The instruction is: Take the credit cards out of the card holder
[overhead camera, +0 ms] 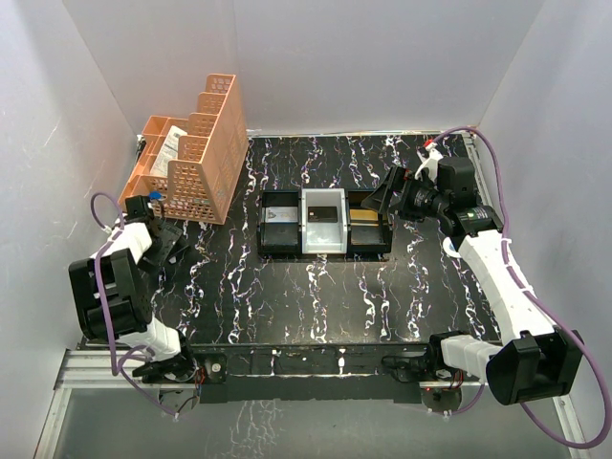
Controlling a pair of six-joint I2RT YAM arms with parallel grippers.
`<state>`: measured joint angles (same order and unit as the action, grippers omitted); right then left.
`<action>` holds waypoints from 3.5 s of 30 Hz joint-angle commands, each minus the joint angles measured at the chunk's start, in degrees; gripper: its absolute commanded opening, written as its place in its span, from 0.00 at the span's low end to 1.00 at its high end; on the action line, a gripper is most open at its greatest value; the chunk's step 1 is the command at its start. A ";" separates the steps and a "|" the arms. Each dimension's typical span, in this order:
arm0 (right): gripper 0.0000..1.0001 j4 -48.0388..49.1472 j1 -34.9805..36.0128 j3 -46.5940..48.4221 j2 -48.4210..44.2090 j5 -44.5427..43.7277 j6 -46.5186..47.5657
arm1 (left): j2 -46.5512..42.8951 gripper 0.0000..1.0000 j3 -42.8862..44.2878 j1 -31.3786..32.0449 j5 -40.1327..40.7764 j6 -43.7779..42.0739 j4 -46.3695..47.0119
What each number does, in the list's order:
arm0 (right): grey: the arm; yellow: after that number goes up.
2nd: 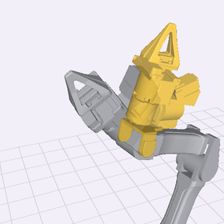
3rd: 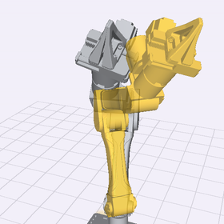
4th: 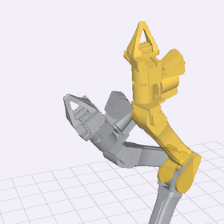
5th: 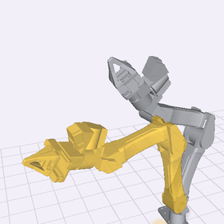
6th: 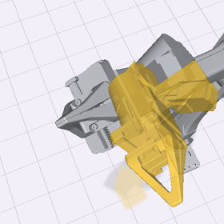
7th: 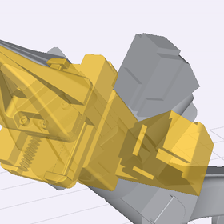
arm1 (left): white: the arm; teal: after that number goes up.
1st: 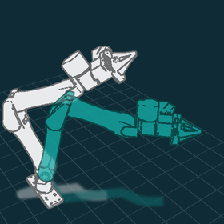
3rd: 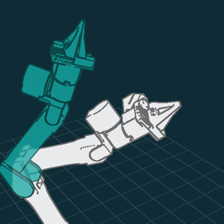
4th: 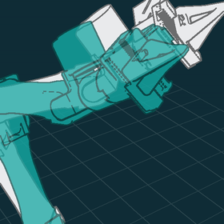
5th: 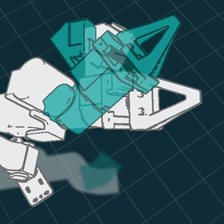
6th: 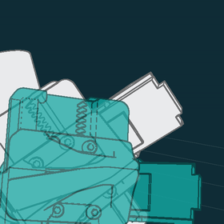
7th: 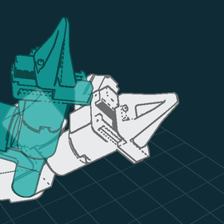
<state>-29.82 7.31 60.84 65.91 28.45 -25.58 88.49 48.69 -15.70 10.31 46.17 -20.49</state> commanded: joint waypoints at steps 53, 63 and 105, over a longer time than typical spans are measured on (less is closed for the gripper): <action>0.98 -0.43 -0.46 -2.05 -2.69 -1.61 -1.46 | 5.10 0.78 0.51 1.60 -0.81 -7.09 3.66; 0.98 -0.01 -0.46 -3.36 -3.73 -1.47 -2.56 | -4.39 0.70 -7.34 9.62 -2.76 -2.13 0.42; 0.98 -3.39 -0.46 -17.09 -14.02 6.48 -3.07 | -22.92 0.89 -6.65 59.70 21.18 17.19 -17.12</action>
<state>-34.72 7.05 44.25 53.34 33.47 -29.15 67.31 39.51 50.81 25.10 71.46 -33.67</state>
